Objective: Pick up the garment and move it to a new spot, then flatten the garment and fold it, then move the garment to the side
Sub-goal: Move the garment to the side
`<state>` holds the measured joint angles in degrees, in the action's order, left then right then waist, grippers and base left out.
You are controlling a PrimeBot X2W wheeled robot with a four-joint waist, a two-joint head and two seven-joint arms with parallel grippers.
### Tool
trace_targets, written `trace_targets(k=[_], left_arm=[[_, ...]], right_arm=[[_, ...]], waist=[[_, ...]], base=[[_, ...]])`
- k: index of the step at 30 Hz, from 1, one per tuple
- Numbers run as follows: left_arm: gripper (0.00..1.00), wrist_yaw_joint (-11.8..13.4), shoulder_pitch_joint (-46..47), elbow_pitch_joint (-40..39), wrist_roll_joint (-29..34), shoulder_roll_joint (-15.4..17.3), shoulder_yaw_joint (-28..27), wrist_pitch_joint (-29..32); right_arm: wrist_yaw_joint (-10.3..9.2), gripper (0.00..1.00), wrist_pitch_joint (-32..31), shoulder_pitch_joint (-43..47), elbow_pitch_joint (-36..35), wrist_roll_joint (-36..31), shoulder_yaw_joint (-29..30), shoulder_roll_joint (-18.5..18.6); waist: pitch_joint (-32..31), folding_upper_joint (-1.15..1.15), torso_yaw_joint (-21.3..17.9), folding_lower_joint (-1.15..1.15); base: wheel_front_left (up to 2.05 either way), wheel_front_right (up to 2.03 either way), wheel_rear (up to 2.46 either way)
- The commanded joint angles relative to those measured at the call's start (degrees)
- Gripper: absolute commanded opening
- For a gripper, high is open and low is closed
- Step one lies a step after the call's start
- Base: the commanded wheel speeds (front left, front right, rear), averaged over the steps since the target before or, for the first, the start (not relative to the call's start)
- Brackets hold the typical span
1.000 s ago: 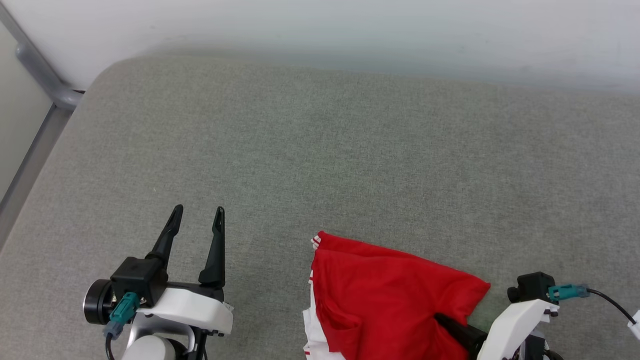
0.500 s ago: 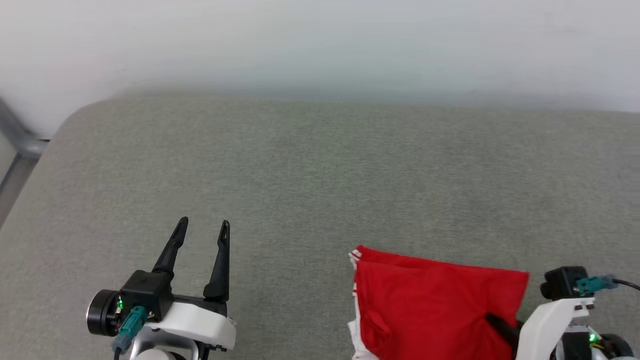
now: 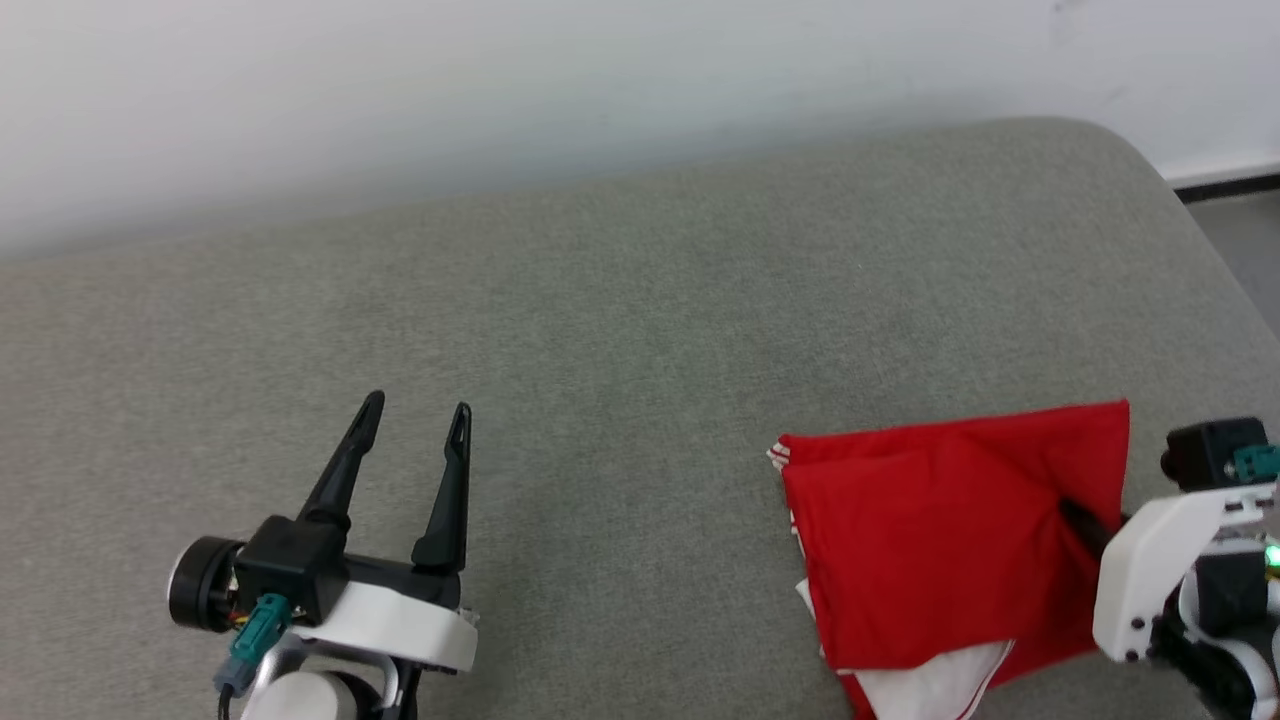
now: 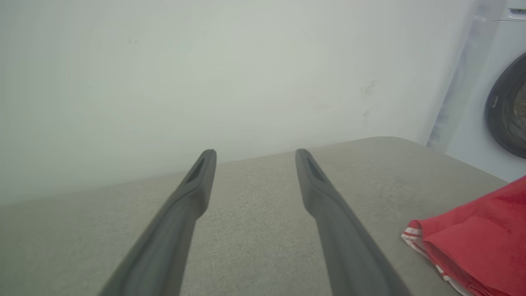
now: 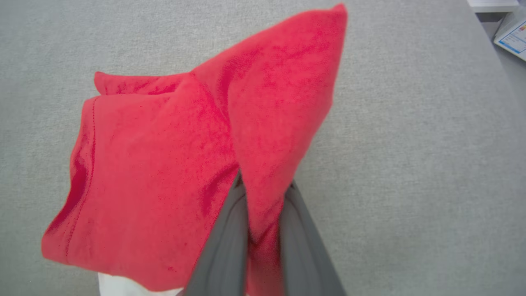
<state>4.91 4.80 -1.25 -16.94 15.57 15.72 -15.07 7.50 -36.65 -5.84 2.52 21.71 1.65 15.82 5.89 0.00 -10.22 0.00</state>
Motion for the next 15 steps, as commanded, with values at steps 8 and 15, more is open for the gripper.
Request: trace_targets(k=[8,15], left_arm=[[1.00,-2.43,7.03,-3.06,1.73,2.94,0.42,1.10],[1.00,-3.94,12.98,-6.40,3.03,4.87,0.90,2.45]], right_arm=[[-0.05,0.00,5.43,-14.15,5.37,-6.04,3.78,2.99],[-0.05,0.00,8.55,-22.38,12.20,-11.26,10.32,8.20]], waist=[[13.17,0.00,-6.19,0.00],[20.74,0.00,-4.85,0.00]], base=[[0.00,0.00,0.00],[0.00,0.00,0.00]])
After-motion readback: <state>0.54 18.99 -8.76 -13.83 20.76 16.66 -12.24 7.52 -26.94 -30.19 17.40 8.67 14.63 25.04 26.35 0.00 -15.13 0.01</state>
